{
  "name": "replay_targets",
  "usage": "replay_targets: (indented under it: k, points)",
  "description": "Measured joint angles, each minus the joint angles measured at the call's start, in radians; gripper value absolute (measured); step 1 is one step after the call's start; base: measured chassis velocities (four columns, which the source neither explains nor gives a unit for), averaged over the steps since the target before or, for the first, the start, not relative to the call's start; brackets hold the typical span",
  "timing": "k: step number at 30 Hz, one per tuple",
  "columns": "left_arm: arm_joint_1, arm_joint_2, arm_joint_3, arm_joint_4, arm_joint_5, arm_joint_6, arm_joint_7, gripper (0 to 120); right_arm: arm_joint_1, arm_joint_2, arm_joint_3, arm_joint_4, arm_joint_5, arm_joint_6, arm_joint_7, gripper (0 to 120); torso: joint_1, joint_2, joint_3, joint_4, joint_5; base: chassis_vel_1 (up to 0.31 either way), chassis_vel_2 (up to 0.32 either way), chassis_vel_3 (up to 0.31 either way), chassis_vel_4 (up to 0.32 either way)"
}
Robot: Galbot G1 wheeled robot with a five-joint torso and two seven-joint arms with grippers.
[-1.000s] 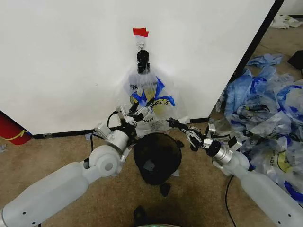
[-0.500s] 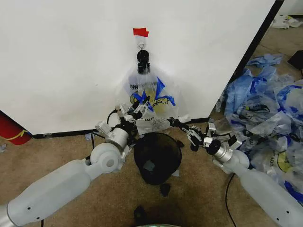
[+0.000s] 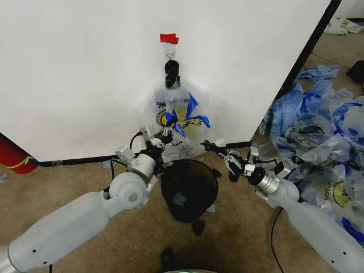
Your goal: Pick up the garbage bag from the wall and place it over the trash bin.
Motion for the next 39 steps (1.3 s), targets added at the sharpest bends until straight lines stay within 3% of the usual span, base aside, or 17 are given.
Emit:
replay_targets:
  k: [36,39]
  points:
    - [0.058,0.065,-0.095,-0.072,0.030,0.014,-0.054,0,-0.029,0.008,0.003,-0.021,-0.011,0.035,0.064,0,0.000,0.000,0.000,0.0001,0.0001,0.000,0.000,0.000,0.000]
    - [0.064,0.064,-0.100,-0.072,0.035,0.014,-0.054,0,-0.047,-0.010,0.022,-0.007,-0.048,0.043,0.079,7,0.000,0.000,0.000,0.0003,0.0005,0.000,0.000,0.000,0.000]
